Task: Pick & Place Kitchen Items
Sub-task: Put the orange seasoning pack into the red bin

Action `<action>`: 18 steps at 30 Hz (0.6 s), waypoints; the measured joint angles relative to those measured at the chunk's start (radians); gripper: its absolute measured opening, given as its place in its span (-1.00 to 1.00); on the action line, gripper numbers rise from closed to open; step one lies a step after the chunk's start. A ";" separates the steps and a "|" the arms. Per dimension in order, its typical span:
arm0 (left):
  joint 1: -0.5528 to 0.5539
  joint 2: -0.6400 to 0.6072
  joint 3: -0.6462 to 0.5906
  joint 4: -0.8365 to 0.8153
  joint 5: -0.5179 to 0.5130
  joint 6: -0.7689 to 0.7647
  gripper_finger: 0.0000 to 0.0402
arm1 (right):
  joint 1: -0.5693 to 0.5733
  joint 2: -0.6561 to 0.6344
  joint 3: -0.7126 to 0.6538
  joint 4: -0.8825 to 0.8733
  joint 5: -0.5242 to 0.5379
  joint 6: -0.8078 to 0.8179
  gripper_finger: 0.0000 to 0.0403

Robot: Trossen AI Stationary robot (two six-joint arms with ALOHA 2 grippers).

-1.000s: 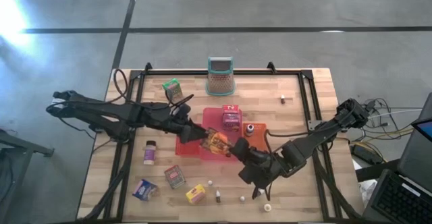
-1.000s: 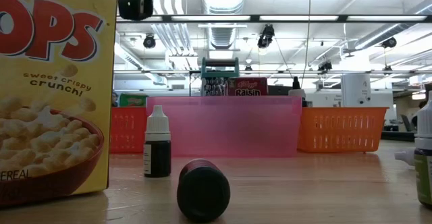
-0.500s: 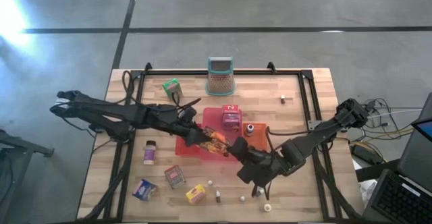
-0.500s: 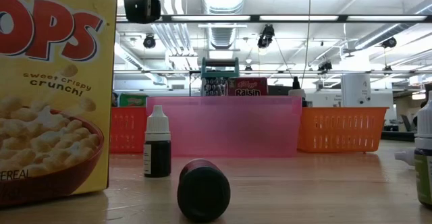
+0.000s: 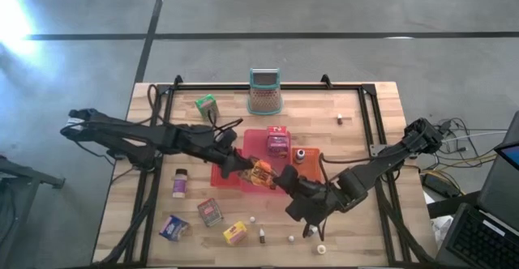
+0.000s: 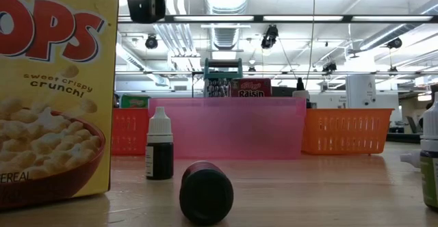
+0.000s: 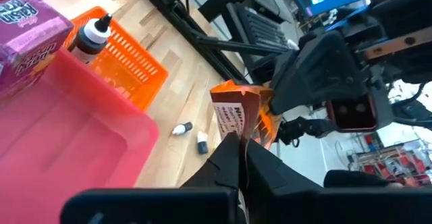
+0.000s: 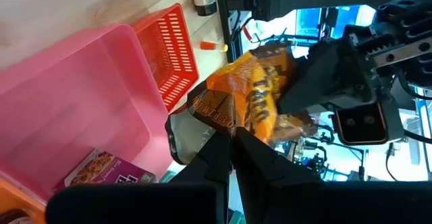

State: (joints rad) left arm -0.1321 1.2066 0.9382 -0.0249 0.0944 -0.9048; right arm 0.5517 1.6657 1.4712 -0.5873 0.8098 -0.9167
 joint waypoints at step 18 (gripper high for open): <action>0.025 -0.028 -0.001 0.027 0.027 0.112 -0.99 | 0.020 -0.006 0.006 0.041 0.111 0.527 -0.48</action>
State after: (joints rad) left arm -0.1074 1.1781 0.9372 0.0019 0.1215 -0.7930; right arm 0.5716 1.6596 1.4775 -0.5461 0.9206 -0.3902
